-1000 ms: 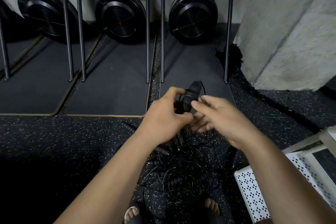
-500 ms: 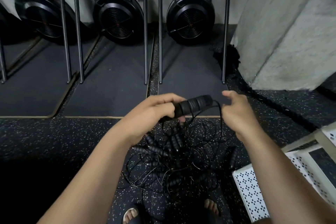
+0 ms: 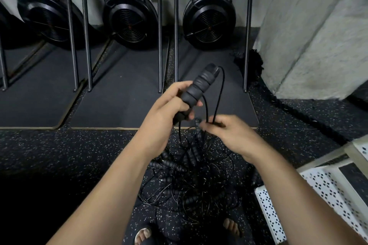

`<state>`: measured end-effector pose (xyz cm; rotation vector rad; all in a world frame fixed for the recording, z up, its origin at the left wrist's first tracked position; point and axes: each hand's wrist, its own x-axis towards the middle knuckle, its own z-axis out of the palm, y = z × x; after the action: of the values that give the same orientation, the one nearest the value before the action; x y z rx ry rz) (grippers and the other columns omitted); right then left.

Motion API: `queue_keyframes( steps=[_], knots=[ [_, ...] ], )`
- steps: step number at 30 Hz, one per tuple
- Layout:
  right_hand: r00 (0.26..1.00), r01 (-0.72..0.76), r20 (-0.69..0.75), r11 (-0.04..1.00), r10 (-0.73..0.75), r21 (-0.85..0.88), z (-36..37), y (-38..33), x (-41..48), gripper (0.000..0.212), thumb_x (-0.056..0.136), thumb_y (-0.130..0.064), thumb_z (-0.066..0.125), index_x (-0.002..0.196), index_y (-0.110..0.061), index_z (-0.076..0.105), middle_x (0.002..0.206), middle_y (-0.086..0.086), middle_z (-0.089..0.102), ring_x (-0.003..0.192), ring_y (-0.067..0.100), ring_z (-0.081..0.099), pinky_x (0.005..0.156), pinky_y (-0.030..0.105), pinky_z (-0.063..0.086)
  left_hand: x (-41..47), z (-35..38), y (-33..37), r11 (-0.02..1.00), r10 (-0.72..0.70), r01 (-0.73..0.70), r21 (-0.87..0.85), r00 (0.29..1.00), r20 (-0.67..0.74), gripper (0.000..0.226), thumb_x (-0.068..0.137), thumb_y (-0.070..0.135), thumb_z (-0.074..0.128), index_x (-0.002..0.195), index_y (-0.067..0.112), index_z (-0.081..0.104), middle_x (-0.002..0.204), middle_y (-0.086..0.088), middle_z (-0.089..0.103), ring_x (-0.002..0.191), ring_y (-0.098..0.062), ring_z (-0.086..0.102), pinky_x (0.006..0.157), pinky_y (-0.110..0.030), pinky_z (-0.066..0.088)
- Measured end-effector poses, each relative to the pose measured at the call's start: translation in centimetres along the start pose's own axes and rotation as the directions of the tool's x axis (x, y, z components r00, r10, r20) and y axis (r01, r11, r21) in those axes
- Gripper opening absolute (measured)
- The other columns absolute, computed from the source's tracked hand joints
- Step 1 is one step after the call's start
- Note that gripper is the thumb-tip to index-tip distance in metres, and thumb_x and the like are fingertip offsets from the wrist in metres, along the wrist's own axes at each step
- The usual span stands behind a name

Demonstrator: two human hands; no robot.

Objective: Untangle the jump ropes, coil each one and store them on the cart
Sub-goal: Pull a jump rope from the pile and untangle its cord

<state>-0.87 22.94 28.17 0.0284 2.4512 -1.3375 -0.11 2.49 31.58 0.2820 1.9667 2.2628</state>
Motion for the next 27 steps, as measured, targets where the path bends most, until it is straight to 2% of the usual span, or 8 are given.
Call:
queue_keyframes(
  steps=[3, 5, 7, 12, 16, 19, 23, 27],
  knots=[
    [0.992, 0.024, -0.116, 0.959, -0.059, -0.283, 0.1, -0.4, 0.3, 0.025, 0.106, -0.049, 0.061, 0.106, -0.029, 0.075, 0.100, -0.006, 0.059, 0.090, 0.013, 0.060, 0.071, 0.030, 0.041, 0.2, 0.1, -0.4, 0.978, -0.026, 0.043, 0.206, 0.996, -0.087, 0.059, 0.086, 0.011, 0.055, 0.137, 0.041, 0.057, 0.109, 0.001, 0.069, 0.088, -0.015, 0.061, 0.086, -0.035, 0.050],
    [0.972, 0.105, -0.178, 0.960, -0.155, -0.259, -0.2, -0.9, -0.1, 0.028, 0.109, -0.043, 0.057, 0.094, -0.023, 0.070, 0.080, -0.011, 0.059, 0.072, 0.003, 0.054, 0.059, 0.023, 0.035, 0.4, 0.0, -1.0, 0.938, -0.053, 0.095, 0.334, 0.990, -0.133, 0.062, 0.089, 0.007, 0.060, 0.135, 0.047, 0.049, 0.099, 0.008, 0.067, 0.076, -0.009, 0.058, 0.078, -0.035, 0.049],
    [0.951, 0.175, -0.232, 0.974, -0.205, -0.144, -0.6, -1.4, -0.5, 0.028, 0.110, -0.040, 0.056, 0.091, -0.025, 0.072, 0.064, -0.019, 0.059, 0.061, 0.000, 0.052, 0.056, 0.020, 0.035, 0.6, 0.0, -1.6, 0.910, -0.119, 0.166, 0.379, 0.982, -0.145, 0.054, 0.085, 0.012, 0.067, 0.126, 0.042, 0.052, 0.083, 0.011, 0.063, 0.064, -0.009, 0.053, 0.069, -0.034, 0.044],
    [0.924, 0.302, -0.327, 0.903, -0.199, 0.305, -1.3, -2.5, -1.4, 0.032, 0.110, -0.035, 0.058, 0.087, -0.015, 0.070, 0.063, -0.001, 0.043, 0.059, 0.014, 0.042, 0.060, 0.034, 0.034, 0.2, 1.1, -2.0, 0.919, -0.252, 0.235, 0.317, 0.968, 0.014, 0.034, 0.083, 0.011, 0.088, 0.115, 0.016, 0.075, 0.066, 0.016, 0.063, 0.060, -0.004, 0.057, 0.067, -0.024, 0.043],
    [0.967, 0.250, -0.213, 0.694, -0.141, 0.675, -2.1, -3.4, -2.0, 0.027, 0.109, -0.029, 0.059, 0.092, -0.011, 0.068, 0.067, -0.004, 0.042, 0.059, 0.013, 0.043, 0.056, 0.028, 0.035, -0.1, 2.0, -2.3, 0.913, -0.316, 0.273, 0.302, 0.943, 0.105, 0.042, 0.075, 0.030, 0.097, 0.107, 0.011, 0.078, 0.085, -0.003, 0.078, 0.076, -0.013, 0.066, 0.082, -0.035, 0.055],
    [0.978, 0.205, -0.177, 0.649, -0.109, 0.733, -2.2, -3.5, -1.9, 0.024, 0.108, -0.028, 0.061, 0.093, -0.011, 0.070, 0.069, -0.003, 0.044, 0.060, 0.012, 0.045, 0.055, 0.027, 0.034, -0.3, 2.7, -2.4, 0.918, -0.344, 0.298, 0.262, 0.926, 0.153, 0.024, 0.081, 0.027, 0.093, 0.097, 0.013, 0.081, 0.085, -0.002, 0.077, 0.071, -0.013, 0.061, 0.073, -0.028, 0.048],
    [0.989, 0.145, -0.123, 0.681, -0.081, 0.718, -2.7, -2.9, -1.8, 0.034, 0.107, -0.040, 0.061, 0.112, -0.007, 0.068, 0.074, 0.002, 0.056, 0.064, 0.014, 0.051, 0.054, 0.027, 0.038, -0.3, 2.9, -2.3, 0.924, -0.314, 0.284, 0.257, 0.946, 0.080, 0.019, 0.087, 0.024, 0.088, 0.081, 0.010, 0.076, 0.073, -0.002, 0.075, 0.064, -0.019, 0.054, 0.061, -0.027, 0.044],
    [0.998, 0.006, 0.062, 0.931, -0.031, 0.366, -3.2, -2.0, -2.1, 0.028, 0.109, -0.033, 0.052, 0.111, -0.010, 0.069, 0.080, 0.006, 0.066, 0.069, 0.019, 0.055, 0.058, 0.032, 0.041, 0.4, 1.8, -2.1, 0.972, -0.204, 0.208, 0.108, 0.978, -0.050, 0.024, 0.088, 0.023, 0.087, 0.081, 0.003, 0.076, 0.075, -0.013, 0.072, 0.060, -0.020, 0.053, 0.060, -0.028, 0.044]
  ],
)
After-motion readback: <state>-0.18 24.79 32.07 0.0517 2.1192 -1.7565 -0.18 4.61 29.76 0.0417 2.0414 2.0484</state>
